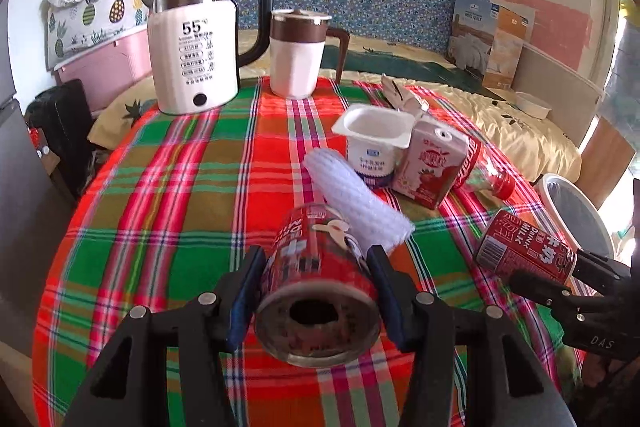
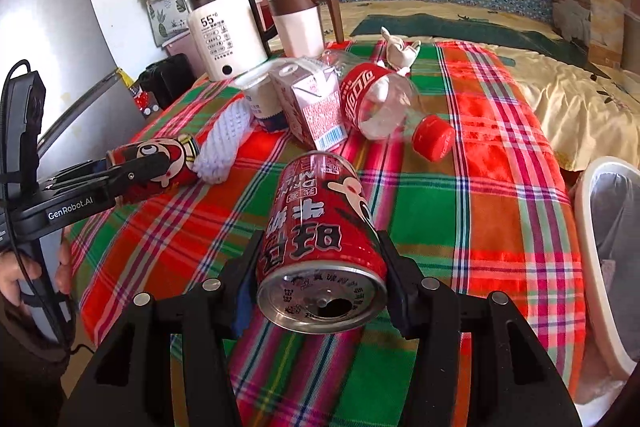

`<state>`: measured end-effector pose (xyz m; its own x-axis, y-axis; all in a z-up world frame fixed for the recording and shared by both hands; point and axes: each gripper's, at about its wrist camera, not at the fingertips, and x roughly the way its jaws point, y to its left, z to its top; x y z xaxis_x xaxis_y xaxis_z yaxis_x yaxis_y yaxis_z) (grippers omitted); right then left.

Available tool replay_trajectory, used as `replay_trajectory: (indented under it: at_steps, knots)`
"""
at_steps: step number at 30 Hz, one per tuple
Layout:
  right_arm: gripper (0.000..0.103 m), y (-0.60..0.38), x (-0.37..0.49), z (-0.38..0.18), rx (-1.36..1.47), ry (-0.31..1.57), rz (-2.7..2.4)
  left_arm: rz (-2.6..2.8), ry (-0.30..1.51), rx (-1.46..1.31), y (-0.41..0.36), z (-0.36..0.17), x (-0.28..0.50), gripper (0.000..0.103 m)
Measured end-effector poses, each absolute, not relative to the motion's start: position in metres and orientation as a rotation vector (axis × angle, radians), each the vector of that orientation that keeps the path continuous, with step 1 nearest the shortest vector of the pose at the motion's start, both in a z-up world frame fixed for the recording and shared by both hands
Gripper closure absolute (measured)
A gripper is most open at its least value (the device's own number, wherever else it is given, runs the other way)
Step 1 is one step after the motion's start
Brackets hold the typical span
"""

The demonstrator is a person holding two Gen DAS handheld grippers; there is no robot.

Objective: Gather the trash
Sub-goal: 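Carry both red milk cans over the white bin with both tools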

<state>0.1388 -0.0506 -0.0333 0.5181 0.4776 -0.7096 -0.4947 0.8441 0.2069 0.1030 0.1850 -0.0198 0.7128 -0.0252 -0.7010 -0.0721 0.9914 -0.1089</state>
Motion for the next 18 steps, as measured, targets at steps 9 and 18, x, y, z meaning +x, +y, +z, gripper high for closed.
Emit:
replay_trajectory:
  at_steps: [9,18]
  knots:
    - [0.049,-0.045,0.147,-0.042,-0.030,0.901,0.561,0.014,0.845,-0.147,0.184,-0.038,0.109,0.050]
    - [0.050,-0.043,0.149,-0.043,-0.033,0.892,0.529,0.006,0.861,-0.133,0.178,-0.043,0.111,0.050]
